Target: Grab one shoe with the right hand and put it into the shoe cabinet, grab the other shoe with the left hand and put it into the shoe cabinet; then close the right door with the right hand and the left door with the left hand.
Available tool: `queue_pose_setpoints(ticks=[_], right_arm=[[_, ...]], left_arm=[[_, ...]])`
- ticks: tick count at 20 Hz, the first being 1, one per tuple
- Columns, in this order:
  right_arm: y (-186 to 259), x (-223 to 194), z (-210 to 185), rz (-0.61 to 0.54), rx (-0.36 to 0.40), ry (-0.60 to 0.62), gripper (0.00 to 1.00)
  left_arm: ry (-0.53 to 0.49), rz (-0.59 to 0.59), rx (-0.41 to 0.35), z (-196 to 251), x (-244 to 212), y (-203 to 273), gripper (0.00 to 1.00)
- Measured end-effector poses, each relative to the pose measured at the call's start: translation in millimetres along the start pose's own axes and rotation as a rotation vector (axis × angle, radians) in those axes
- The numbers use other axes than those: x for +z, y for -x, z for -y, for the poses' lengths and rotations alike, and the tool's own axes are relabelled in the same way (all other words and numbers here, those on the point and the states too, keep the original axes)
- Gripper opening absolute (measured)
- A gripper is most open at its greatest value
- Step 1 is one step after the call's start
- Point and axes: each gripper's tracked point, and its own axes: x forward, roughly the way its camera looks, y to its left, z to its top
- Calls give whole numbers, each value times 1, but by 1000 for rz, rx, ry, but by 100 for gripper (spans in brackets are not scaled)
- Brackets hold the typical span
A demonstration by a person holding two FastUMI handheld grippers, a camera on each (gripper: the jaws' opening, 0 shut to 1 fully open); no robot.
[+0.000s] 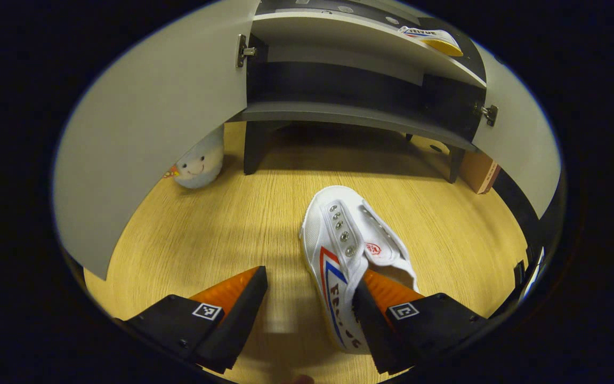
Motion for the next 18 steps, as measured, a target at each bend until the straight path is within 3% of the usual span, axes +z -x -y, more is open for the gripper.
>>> queue_pose_setpoints(ticks=[5, 8, 10, 11, 14, 15, 18], right_arm=[[-5, -3, 0, -12, -10, -5, 93], [-9, -8, -2, -29, -2, -11, 93], [-11, -8, -3, -34, 4, -11, 93], [-12, -8, -4, -35, 10, -10, 93], [-14, -9, -6, -40, 20, 0, 93], [-12, -9, -6, -39, 22, -2, 93], [-13, -11, -9, -45, 32, -5, 93]], left_arm=[[47, 47, -20, 4, 9, -23, 100], [55, 74, -24, 3, 12, -25, 98], [71, 79, -65, 14, 12, -26, 91], [63, 85, -54, 14, 14, -26, 71], [48, 112, 31, -4, 17, -22, 40], [66, 111, 36, -7, 15, -18, 16], [77, 135, 34, -2, 17, 17, 11]])
